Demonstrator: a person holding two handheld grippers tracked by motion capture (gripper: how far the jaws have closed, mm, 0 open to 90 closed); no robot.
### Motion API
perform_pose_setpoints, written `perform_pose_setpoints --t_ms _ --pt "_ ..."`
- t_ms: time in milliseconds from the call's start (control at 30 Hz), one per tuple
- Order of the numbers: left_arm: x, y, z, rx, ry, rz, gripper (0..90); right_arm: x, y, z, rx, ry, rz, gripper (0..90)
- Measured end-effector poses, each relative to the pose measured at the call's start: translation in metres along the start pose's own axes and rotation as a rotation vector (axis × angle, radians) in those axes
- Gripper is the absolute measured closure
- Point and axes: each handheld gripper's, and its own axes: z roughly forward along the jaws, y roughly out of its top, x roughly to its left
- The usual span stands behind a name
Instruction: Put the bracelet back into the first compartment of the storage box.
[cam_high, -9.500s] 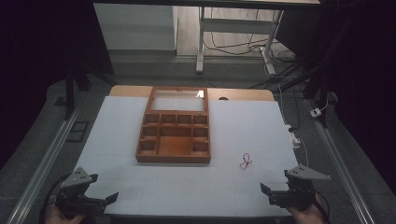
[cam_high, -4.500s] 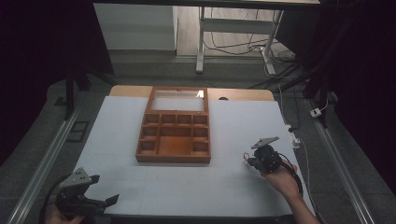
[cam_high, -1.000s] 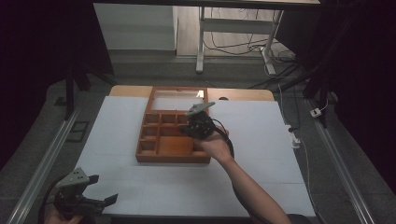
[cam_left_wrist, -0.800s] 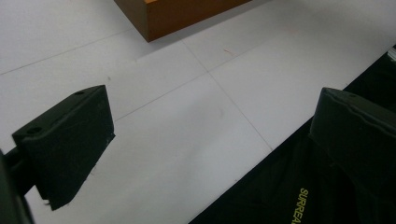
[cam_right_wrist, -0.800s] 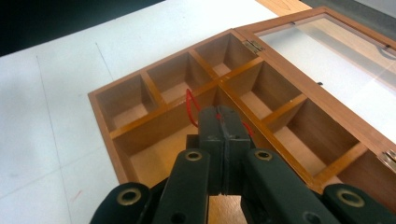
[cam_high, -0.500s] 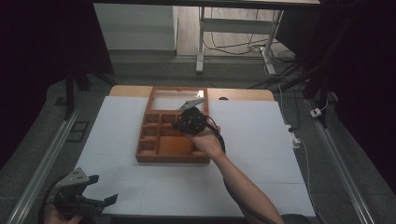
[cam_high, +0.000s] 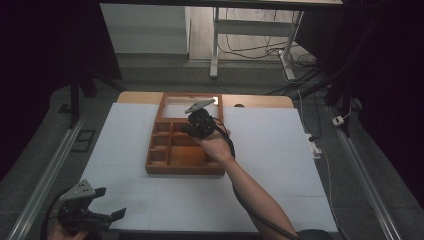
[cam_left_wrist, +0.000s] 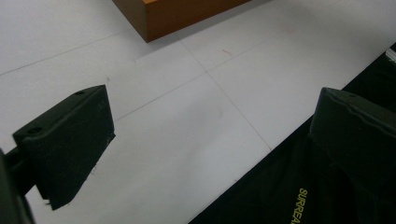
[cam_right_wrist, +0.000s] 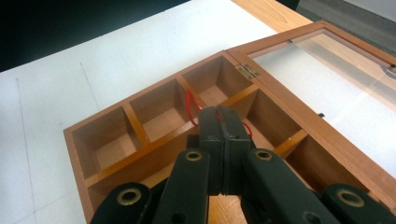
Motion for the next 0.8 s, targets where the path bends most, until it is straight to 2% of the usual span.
perform_pose_setpoints --t_ms 200,233,467,567,600,800 --pt "0.001 0.0 0.0 -0.002 -0.005 -0.001 0.1 0.001 0.006 0.01 0.006 0.001 -0.012 89.1" --pt "0.001 0.0 0.0 -0.003 -0.007 -0.004 0.1 0.002 0.007 0.012 -0.002 0.004 0.004 89.1" --pt "0.001 0.0 -0.001 -0.005 -0.008 -0.004 0.1 -0.001 0.012 0.022 0.009 0.003 0.017 89.1" --pt "0.001 0.0 -0.001 -0.005 -0.008 -0.001 0.2 -0.002 0.014 0.026 -0.003 0.004 0.02 89.1" --pt "0.001 0.0 -0.001 -0.004 -0.008 -0.001 0.2 -0.002 0.016 0.026 0.017 -0.005 0.009 89.1" --pt "0.002 -0.001 -0.001 -0.006 -0.013 -0.001 0.3 -0.001 0.023 0.035 0.005 0.002 0.003 89.1"
